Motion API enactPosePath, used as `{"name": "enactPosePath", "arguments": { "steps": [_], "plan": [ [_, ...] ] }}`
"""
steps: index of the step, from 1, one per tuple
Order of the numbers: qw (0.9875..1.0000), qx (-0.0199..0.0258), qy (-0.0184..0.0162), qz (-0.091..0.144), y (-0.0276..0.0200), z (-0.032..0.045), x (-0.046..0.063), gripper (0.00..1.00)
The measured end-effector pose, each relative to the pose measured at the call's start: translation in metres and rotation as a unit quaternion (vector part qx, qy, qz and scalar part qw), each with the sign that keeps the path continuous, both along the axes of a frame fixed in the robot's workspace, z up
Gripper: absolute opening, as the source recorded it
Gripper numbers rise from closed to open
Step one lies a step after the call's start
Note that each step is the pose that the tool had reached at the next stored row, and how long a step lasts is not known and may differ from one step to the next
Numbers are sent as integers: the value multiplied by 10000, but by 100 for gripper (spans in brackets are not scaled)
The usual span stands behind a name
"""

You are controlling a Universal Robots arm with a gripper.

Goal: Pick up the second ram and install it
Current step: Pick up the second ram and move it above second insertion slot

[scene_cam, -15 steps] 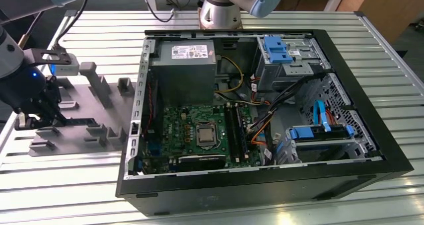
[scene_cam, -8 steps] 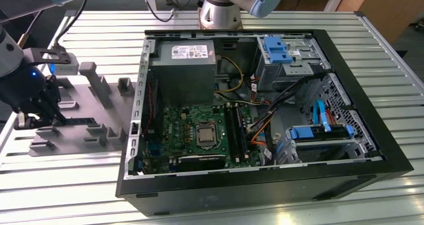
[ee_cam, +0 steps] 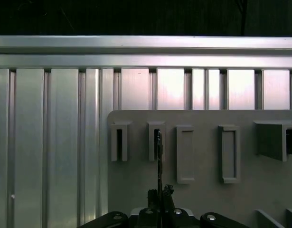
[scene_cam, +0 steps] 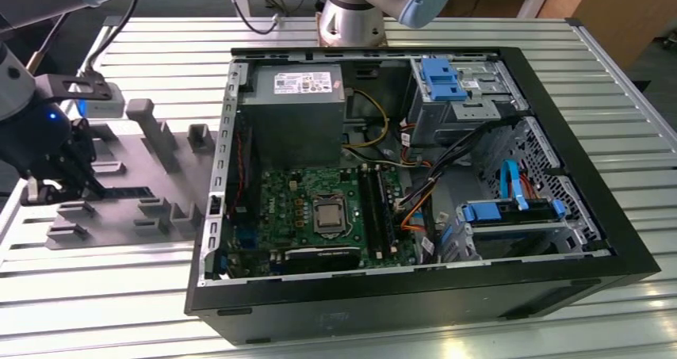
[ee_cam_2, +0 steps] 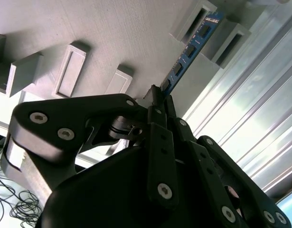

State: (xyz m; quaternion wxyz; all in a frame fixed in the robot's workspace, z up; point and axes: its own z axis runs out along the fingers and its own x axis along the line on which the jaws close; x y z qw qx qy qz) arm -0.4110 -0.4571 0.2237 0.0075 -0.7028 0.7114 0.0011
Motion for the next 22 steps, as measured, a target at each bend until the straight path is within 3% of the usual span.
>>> {"name": "enactPosePath", "arguments": {
  "steps": [22],
  "plan": [
    [10000, 1, -1, 0, 0, 85, 0, 14]
  ]
}}
